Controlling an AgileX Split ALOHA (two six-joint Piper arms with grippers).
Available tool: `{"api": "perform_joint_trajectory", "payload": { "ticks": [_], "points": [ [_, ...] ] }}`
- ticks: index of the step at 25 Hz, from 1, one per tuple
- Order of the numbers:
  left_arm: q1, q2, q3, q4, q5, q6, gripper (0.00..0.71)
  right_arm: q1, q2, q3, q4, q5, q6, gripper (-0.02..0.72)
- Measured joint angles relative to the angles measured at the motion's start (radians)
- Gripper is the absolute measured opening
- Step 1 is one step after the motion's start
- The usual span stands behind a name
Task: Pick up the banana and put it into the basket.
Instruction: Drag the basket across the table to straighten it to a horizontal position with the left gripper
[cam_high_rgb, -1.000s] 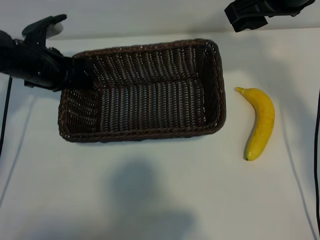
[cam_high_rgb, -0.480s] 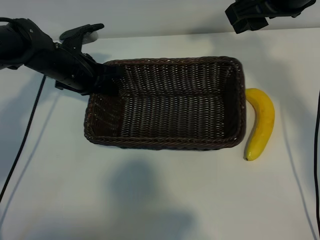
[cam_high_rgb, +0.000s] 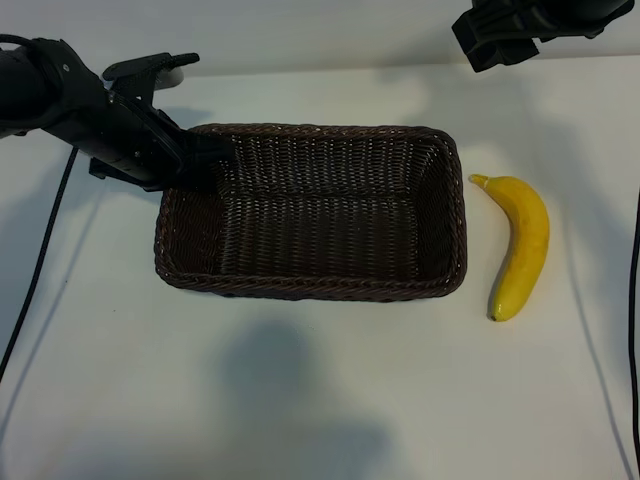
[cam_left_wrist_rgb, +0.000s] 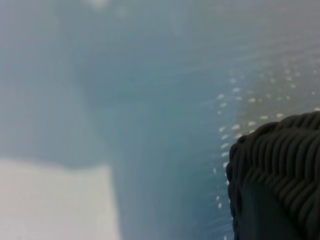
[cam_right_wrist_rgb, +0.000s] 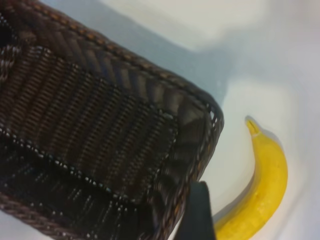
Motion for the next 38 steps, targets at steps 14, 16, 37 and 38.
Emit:
{"api": "perform_joint_trajectory", "payload": {
  "ticks": [14,16,37,38],
  "points": [
    [0.000,0.018,0.000,-0.024,-0.050,0.016,0.176,0.000,0.000,0.000,0.000,0.006,0.000,0.605],
    [0.000,0.024,0.000,-0.025,-0.051,0.019,0.176,0.000,0.000,0.000,0.000,0.006,0.000,0.605],
    [0.000,0.057,-0.008,-0.199,0.035,0.104,0.609,0.000,0.000,0.000,-0.001,0.005,0.000,0.605],
    [0.000,0.057,-0.008,-0.202,0.044,0.109,0.621,0.000,0.000,0.000,-0.001,0.005,0.000,0.605]
  ]
}}
